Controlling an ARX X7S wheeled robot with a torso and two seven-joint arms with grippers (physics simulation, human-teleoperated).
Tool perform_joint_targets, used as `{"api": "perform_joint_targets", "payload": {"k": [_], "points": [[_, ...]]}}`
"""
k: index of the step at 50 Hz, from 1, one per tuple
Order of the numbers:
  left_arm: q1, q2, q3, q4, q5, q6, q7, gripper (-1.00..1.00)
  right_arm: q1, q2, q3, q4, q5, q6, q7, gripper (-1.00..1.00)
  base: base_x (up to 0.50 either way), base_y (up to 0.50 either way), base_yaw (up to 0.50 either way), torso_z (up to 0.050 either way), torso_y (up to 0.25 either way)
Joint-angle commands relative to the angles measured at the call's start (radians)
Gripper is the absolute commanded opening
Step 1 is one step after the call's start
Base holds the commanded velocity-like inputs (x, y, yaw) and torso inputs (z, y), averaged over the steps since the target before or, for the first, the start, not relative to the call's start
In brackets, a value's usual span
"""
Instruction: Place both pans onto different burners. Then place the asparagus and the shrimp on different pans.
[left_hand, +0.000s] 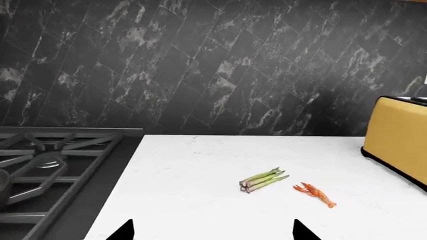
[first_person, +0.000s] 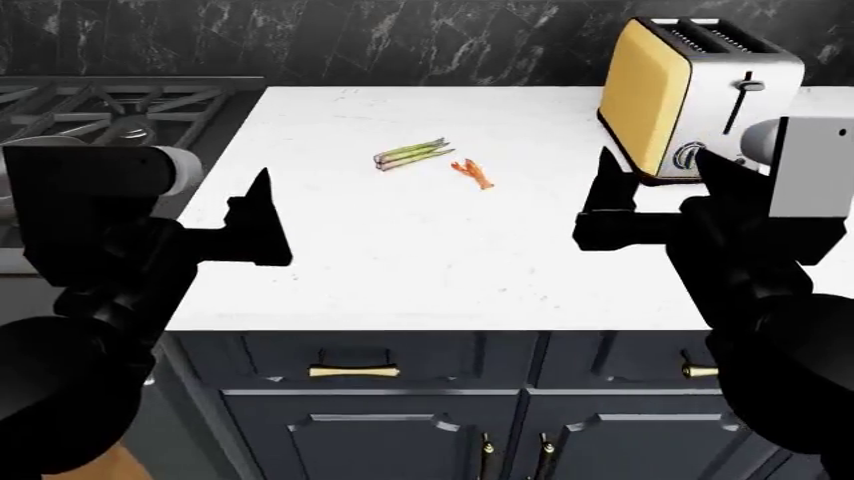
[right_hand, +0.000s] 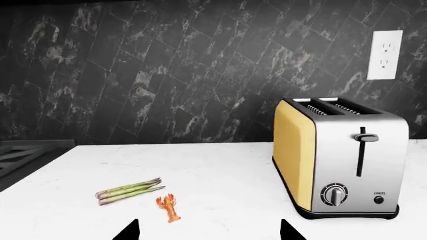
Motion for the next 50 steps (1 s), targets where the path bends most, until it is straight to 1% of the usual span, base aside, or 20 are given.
{"api": "perform_joint_targets", "payload": {"k": [1, 37, 43, 46, 50], "points": [[0.001, -0.005, 0.002, -0.007, 0.008, 0.004, 0.002, 1.00, 0.010, 0.000, -0.011, -0.012, -0.004, -0.007, -0.015, 1.00, 0.00, 0.00, 0.00, 0.000, 0.000], [0.001, -0.007, 0.005, -0.010, 0.012, 0.017, -0.002, 1.00, 0.007, -0.005, -0.037, 0.017, -0.024, -0.016, -0.023, 1.00, 0.48, 0.00, 0.00, 0.000, 0.001], [-0.007, -0.004, 0.012, -0.020, 0.017, 0.017, 0.001, 1.00, 0.072, 0.004, -0.095, 0.072, 0.026, 0.068, -0.045, 1.00, 0.00, 0.00, 0.00, 0.000, 0.002], [-0.012, 0.000, 0.018, -0.024, 0.018, 0.015, 0.002, 1.00, 0.124, 0.003, -0.156, 0.133, 0.001, 0.104, -0.108, 1.00, 0.00, 0.00, 0.00, 0.000, 0.000], [-0.018, 0.002, 0.023, -0.032, 0.019, 0.015, 0.004, 1.00, 0.197, -0.009, -0.230, 0.262, -0.068, 0.108, -0.219, 1.00, 0.00, 0.00, 0.00, 0.000, 0.000]]}}
